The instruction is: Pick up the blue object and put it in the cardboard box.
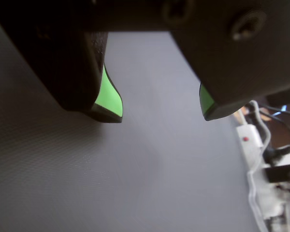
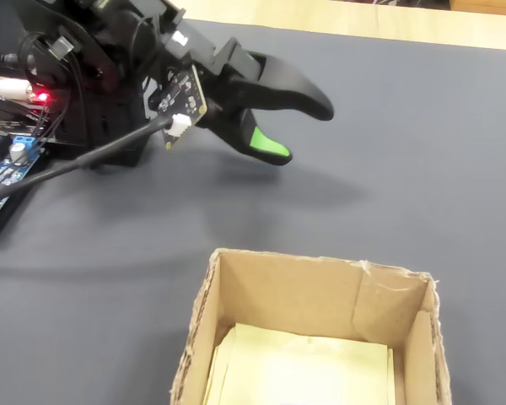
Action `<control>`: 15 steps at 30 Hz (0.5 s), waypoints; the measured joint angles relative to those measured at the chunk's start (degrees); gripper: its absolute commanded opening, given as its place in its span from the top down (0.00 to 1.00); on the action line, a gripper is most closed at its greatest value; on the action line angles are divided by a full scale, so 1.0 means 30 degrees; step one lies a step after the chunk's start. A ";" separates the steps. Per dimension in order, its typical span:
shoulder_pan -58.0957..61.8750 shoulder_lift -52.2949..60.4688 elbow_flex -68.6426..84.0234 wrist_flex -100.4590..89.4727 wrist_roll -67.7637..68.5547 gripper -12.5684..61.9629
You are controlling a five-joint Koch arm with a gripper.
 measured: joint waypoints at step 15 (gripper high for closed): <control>-0.0059 0.0000 0.0352 0.1553 0.0820 0.38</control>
